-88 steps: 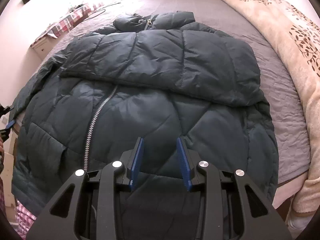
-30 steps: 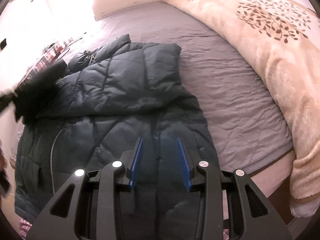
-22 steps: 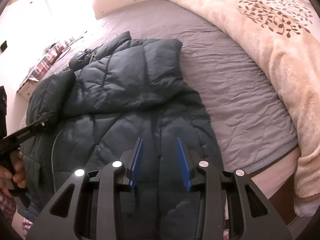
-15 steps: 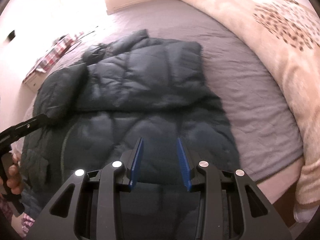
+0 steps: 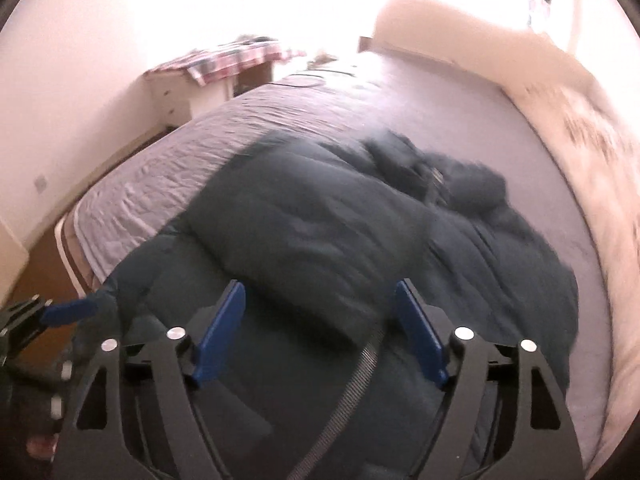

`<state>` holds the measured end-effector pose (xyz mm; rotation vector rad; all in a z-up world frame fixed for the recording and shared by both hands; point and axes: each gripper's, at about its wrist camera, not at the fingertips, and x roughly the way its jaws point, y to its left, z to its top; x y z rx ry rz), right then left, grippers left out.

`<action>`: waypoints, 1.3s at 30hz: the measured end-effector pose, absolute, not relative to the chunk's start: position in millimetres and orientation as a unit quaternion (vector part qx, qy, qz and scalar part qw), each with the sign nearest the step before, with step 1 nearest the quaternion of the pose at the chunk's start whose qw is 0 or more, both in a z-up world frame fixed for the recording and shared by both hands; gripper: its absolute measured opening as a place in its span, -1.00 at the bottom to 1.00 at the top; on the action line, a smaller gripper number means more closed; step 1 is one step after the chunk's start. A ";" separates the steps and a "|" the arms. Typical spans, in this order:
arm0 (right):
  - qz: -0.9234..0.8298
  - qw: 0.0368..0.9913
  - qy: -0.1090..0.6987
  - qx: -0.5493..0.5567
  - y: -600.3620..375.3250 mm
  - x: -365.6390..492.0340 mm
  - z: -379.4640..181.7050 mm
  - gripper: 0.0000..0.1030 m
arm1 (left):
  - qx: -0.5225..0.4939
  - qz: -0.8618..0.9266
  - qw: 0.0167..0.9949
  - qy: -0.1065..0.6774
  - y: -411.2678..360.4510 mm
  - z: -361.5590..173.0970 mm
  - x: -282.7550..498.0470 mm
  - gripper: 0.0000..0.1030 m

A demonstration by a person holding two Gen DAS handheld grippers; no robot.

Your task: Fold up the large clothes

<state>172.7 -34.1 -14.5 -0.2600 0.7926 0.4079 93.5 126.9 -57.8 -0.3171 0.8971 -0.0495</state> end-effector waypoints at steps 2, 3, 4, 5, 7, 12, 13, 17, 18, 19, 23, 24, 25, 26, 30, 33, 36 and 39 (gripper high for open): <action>0.201 0.890 0.381 -0.150 -11.0 180.0 -20.0 0.57 | -0.164 -0.022 0.888 0.429 135.8 -60.2 88.9 0.54; 0.198 0.887 0.381 -0.169 4.5 185.3 -26.0 0.57 | -0.167 -0.022 0.888 0.428 138.5 -61.3 88.1 0.54; 0.194 0.885 0.380 -0.185 14.4 188.4 -31.3 0.57 | -0.171 -0.021 0.888 0.427 141.2 -62.0 87.4 0.54; 0.188 0.884 0.379 -0.198 21.4 190.7 -35.6 0.57 | -0.174 -0.021 0.888 0.426 143.8 -62.6 86.6 0.53; 0.156 0.882 0.380 -0.232 32.2 201.3 -49.5 0.44 | -0.180 -0.021 0.887 0.424 147.3 -63.7 84.9 0.53; 0.150 0.873 0.424 -0.188 9.5 215.3 -58.8 -0.82 | -0.186 -0.024 0.890 0.417 152.2 -65.8 85.1 0.53; 0.150 0.877 0.424 -0.172 0.5 215.2 -54.7 -0.88 | -0.187 -0.024 0.890 0.416 152.1 -65.7 85.6 0.53; 0.155 0.894 0.412 -0.081 -45.6 206.7 -25.9 -0.89 | -0.183 -0.029 0.893 0.410 147.3 -62.9 85.3 0.53; 0.154 0.897 0.410 -0.058 -57.2 203.7 -20.1 -0.89 | -0.180 -0.031 0.894 0.409 144.7 -61.6 85.3 0.53; 0.152 0.900 0.408 -0.036 -70.6 201.5 -14.2 -0.89 | -0.177 -0.032 0.895 0.409 142.1 -60.5 85.6 0.53; 0.126 0.901 0.410 0.059 -138.5 192.3 -0.4 -0.89 | -0.168 -0.038 0.897 0.408 131.6 -56.0 87.0 0.53; 0.116 0.899 0.414 0.084 -157.3 190.1 -0.9 -0.89 | -0.163 -0.041 0.897 0.408 127.4 -54.9 88.2 0.53; 0.103 0.895 0.420 0.111 -178.4 188.0 -4.2 -0.89 | -0.160 -0.042 0.898 0.409 123.7 -54.0 88.6 0.53; 0.096 0.892 0.425 0.125 -189.7 187.0 -6.8 -0.89 | -0.157 -0.043 0.898 0.409 120.5 -53.6 88.7 0.53; 0.059 0.860 0.461 0.211 -248.0 182.9 -40.6 -0.89 | -0.142 -0.046 0.896 0.417 105.6 -53.5 91.6 0.53; 0.049 0.838 0.491 0.234 -262.5 181.8 -63.6 -0.77 | -0.128 -0.047 0.895 0.426 96.2 -53.9 93.1 0.54; 0.024 0.830 0.506 0.235 -271.4 177.2 -74.8 -0.21 | -0.118 -0.046 0.894 0.431 91.3 -54.3 93.4 0.54; 0.002 0.837 0.492 0.239 -284.9 167.4 -75.0 0.06 | -0.115 -0.042 0.892 0.435 89.0 -55.5 94.1 0.54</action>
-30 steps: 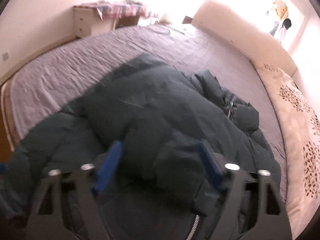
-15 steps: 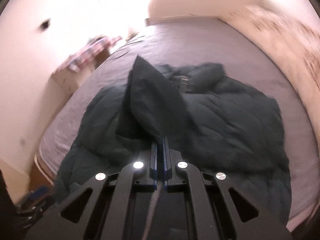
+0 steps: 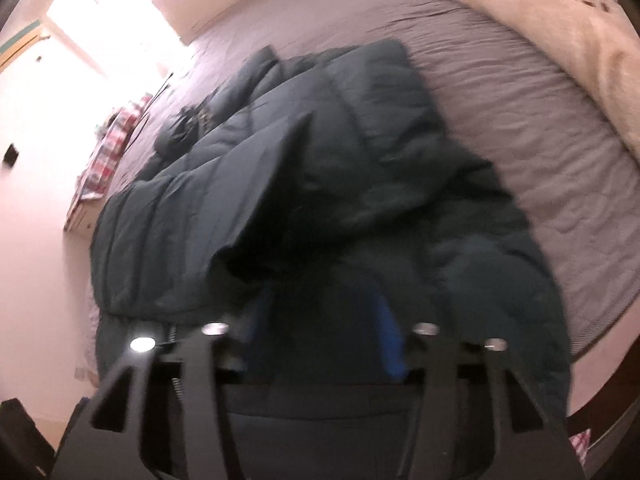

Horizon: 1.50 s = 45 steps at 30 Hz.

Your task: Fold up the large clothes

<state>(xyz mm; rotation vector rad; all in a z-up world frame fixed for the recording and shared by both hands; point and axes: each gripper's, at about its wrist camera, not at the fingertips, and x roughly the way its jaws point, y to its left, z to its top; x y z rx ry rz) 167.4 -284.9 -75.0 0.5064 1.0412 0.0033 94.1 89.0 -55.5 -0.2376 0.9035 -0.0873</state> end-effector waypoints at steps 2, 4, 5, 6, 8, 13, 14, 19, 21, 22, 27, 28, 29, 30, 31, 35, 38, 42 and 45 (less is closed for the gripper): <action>-0.007 0.845 0.480 0.236 -292.1 161.4 -71.4 0.01 | -0.112 -0.039 0.891 0.437 87.6 -56.6 95.6 0.53; -0.012 0.860 0.457 0.225 -298.3 151.1 -61.2 -0.39 | -0.110 -0.037 0.891 0.439 85.5 -58.0 97.5 0.53; -0.009 0.869 0.444 0.219 -299.6 147.4 -55.4 -0.46 | -0.109 -0.036 0.891 0.440 84.3 -58.6 98.0 0.53; 0.002 0.879 0.427 0.213 -298.3 143.7 -48.2 -0.65 | -0.108 -0.035 0.890 0.441 83.6 -59.2 98.4 0.53; 0.039 0.888 0.412 0.202 -286.5 143.9 -37.5 -0.78 | -0.106 -0.031 0.890 0.442 82.2 -60.4 98.6 0.53; 0.129 0.870 0.437 0.191 -247.9 164.0 -45.3 -0.82 | -0.097 -0.018 0.891 0.443 83.1 -61.1 97.2 0.53; 0.127 0.868 0.444 0.183 -242.6 169.1 -50.4 -0.82 | -0.095 -0.015 0.891 0.443 84.1 -61.3 96.5 0.54; 0.062 0.856 0.489 0.154 -238.6 190.1 -83.3 -0.95 | -0.098 0.000 0.891 0.443 93.4 -62.7 91.9 0.53; 0.040 0.852 0.501 0.149 -245.1 189.9 -92.5 -0.96 | -0.101 0.006 0.890 0.445 97.8 -65.0 91.3 0.53; 0.036 0.850 0.504 0.150 -250.5 186.9 -95.7 -0.96 | -0.102 0.010 0.889 0.446 100.1 -66.8 91.1 0.53; 0.032 0.842 0.515 0.158 -259.0 186.7 -102.6 -0.96 | -0.108 0.027 0.886 0.450 108.4 -73.4 90.0 0.53; 0.032 0.841 0.517 0.156 -257.1 189.0 -102.9 -0.96 | -0.110 0.032 0.886 0.449 110.3 -73.7 88.8 0.54; 0.031 0.841 0.519 0.152 -256.2 189.3 -102.3 -0.96 | -0.111 0.035 0.887 0.448 111.5 -73.8 87.4 0.54; 0.029 0.841 0.520 0.147 -255.2 188.7 -101.5 -0.96 | -0.111 0.042 0.887 0.447 113.3 -74.0 85.8 0.54; 0.028 0.841 0.521 0.144 -254.5 188.3 -99.7 -0.96 | -0.109 0.048 0.886 0.448 115.0 -74.6 84.4 0.54; 0.033 0.847 0.510 0.145 -252.9 183.2 -88.1 -0.92 | -0.099 0.078 0.880 0.459 120.9 -79.3 78.9 0.54; 0.048 0.855 0.498 0.137 -255.1 162.9 -75.5 -0.91 | -0.099 0.090 0.874 0.468 124.5 -83.2 74.9 0.54; 0.056 0.865 0.485 0.118 -258.6 134.2 -64.1 -0.91 | -0.093 0.103 0.867 0.478 125.6 -89.0 70.7 0.54; 0.052 0.868 0.483 0.100 -261.3 111.5 -61.9 -0.91 | -0.088 0.106 0.867 0.479 123.1 -90.3 67.7 0.54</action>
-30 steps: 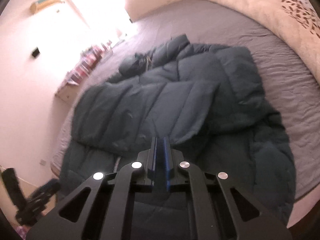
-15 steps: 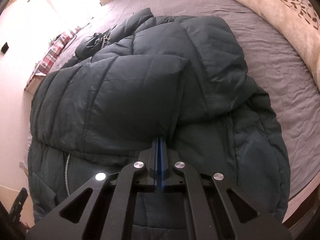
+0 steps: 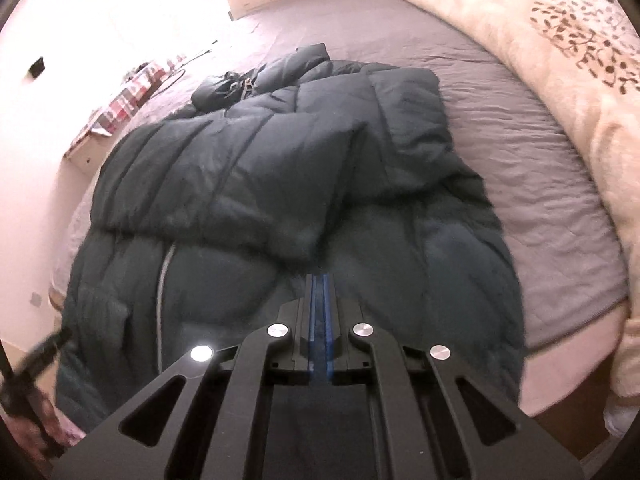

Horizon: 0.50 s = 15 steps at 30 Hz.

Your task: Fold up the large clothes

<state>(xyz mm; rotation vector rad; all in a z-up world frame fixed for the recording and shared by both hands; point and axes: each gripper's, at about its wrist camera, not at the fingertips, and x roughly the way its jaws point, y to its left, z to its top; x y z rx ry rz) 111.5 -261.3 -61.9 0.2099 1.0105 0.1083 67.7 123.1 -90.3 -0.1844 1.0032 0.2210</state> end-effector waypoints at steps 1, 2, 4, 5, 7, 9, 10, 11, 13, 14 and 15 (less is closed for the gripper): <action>0.050 0.868 0.484 0.098 -262.5 104.1 -62.3 -0.91 | -0.084 0.106 0.867 0.479 121.5 -90.6 66.6 0.54; 0.048 0.867 0.487 0.097 -264.2 94.8 -64.0 -0.91 | -0.082 0.106 0.867 0.479 119.9 -91.0 66.4 0.54; 0.045 0.864 0.492 0.101 -265.8 80.0 -68.5 -0.91 | -0.075 0.106 0.867 0.481 115.5 -91.9 64.5 0.54; 0.045 0.862 0.494 0.102 -266.0 76.2 -70.5 -0.91 | -0.072 0.105 0.867 0.482 113.7 -92.1 64.3 0.54; 0.045 0.860 0.499 0.096 -263.3 63.7 -75.2 -0.91 | -0.066 0.103 0.867 0.483 110.1 -92.5 62.5 0.54; 0.046 0.858 0.504 0.085 -259.1 55.7 -79.7 -0.91 | -0.060 0.103 0.867 0.483 106.9 -92.1 60.4 0.58; 0.047 0.857 0.506 0.081 -257.4 52.4 -81.8 -0.91 | -0.057 0.103 0.868 0.482 105.5 -91.6 59.1 0.60; 0.049 0.856 0.509 0.078 -256.3 49.8 -83.5 -0.91 | -0.056 0.101 0.869 0.481 104.3 -90.9 57.8 0.61; 0.049 0.855 0.510 0.078 -255.9 45.9 -84.8 -0.91 | -0.052 0.100 0.871 0.478 102.5 -89.1 54.6 0.61; 0.049 0.856 0.509 0.078 -256.7 44.3 -84.1 -0.91 | -0.051 0.100 0.872 0.477 101.8 -88.4 53.4 0.61; 0.047 0.857 0.506 0.078 -257.3 42.4 -83.1 -0.91 | -0.051 0.099 0.872 0.476 101.2 -87.8 52.6 0.61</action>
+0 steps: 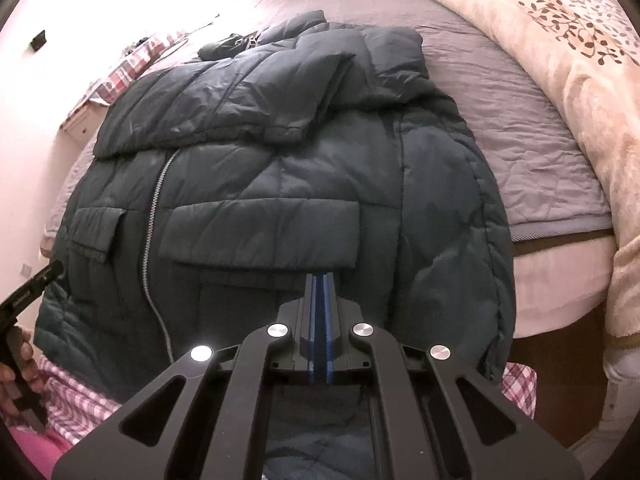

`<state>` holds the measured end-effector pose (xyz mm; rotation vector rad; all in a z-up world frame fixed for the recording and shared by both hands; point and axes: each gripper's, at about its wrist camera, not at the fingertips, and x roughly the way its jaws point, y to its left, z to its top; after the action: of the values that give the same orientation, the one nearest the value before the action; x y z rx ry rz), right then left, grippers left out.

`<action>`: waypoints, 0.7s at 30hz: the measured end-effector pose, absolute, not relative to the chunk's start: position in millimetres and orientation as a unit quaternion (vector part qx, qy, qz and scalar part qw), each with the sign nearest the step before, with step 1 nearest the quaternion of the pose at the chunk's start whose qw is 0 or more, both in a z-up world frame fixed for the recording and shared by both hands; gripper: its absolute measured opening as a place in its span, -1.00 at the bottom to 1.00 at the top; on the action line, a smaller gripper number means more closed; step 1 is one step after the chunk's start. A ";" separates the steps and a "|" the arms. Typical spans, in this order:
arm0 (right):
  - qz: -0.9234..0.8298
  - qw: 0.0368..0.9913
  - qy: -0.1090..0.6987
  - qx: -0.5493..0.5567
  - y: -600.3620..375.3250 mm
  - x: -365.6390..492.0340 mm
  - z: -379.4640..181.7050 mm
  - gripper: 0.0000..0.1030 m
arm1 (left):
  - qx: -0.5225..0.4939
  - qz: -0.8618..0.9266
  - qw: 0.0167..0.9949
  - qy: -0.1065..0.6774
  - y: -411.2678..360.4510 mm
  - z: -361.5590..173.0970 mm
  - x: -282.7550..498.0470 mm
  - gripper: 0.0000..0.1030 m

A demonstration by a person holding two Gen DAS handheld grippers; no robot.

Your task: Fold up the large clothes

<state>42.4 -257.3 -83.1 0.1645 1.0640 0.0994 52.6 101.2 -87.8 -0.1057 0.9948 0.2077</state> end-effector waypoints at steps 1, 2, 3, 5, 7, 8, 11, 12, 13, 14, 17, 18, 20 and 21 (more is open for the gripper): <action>0.047 0.858 0.505 0.079 -258.0 40.7 -82.6 -0.91 | -0.051 0.099 0.873 0.475 100.9 -87.3 51.5 0.61; 0.046 0.858 0.504 0.080 -258.8 39.5 -82.3 -0.91 | -0.051 0.099 0.873 0.475 101.3 -87.0 50.9 0.61; 0.046 0.858 0.505 0.081 -259.3 38.0 -82.2 -0.91 | -0.051 0.100 0.873 0.475 101.6 -86.5 49.8 0.61; 0.046 0.858 0.506 0.081 -260.5 34.7 -82.3 -0.91 | -0.053 0.101 0.873 0.475 102.2 -86.2 47.4 0.62; 0.047 0.858 0.505 0.082 -261.4 32.2 -81.8 -0.91 | -0.053 0.103 0.872 0.475 102.4 -86.4 45.5 0.63; 0.047 0.858 0.505 0.083 -261.8 31.7 -81.9 -0.91 | -0.054 0.104 0.872 0.476 102.5 -86.5 44.4 0.63; 0.049 0.857 0.506 0.084 -262.5 28.2 -82.0 -0.91 | -0.055 0.106 0.871 0.477 103.2 -86.9 42.7 0.63; 0.049 0.857 0.506 0.085 -263.3 26.7 -82.1 -0.91 | -0.055 0.106 0.870 0.478 103.3 -87.1 41.6 0.63; 0.049 0.857 0.506 0.087 -264.2 25.3 -82.3 -0.91 | -0.055 0.107 0.870 0.479 103.2 -87.3 40.9 0.63; 0.049 0.856 0.507 0.088 -265.0 24.2 -82.8 -0.91 | -0.055 0.108 0.869 0.479 103.4 -87.4 40.1 0.63; 0.050 0.854 0.509 0.092 -266.2 21.1 -83.1 -0.91 | -0.056 0.111 0.868 0.481 103.8 -87.6 37.6 0.63; 0.051 0.854 0.509 0.093 -267.2 20.2 -82.6 -0.91 | -0.056 0.112 0.867 0.482 103.9 -87.5 37.1 0.63; 0.051 0.854 0.509 0.091 -268.9 18.6 -81.4 -0.91 | -0.056 0.113 0.866 0.484 103.8 -88.1 36.3 0.63; 0.050 0.854 0.509 0.091 -268.9 18.6 -82.0 -0.91 | -0.056 0.114 0.865 0.485 103.7 -88.4 36.4 0.63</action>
<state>18.6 -268.9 -82.0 0.1906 1.0706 0.1058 36.4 103.7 -88.4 -0.1164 1.0156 0.2387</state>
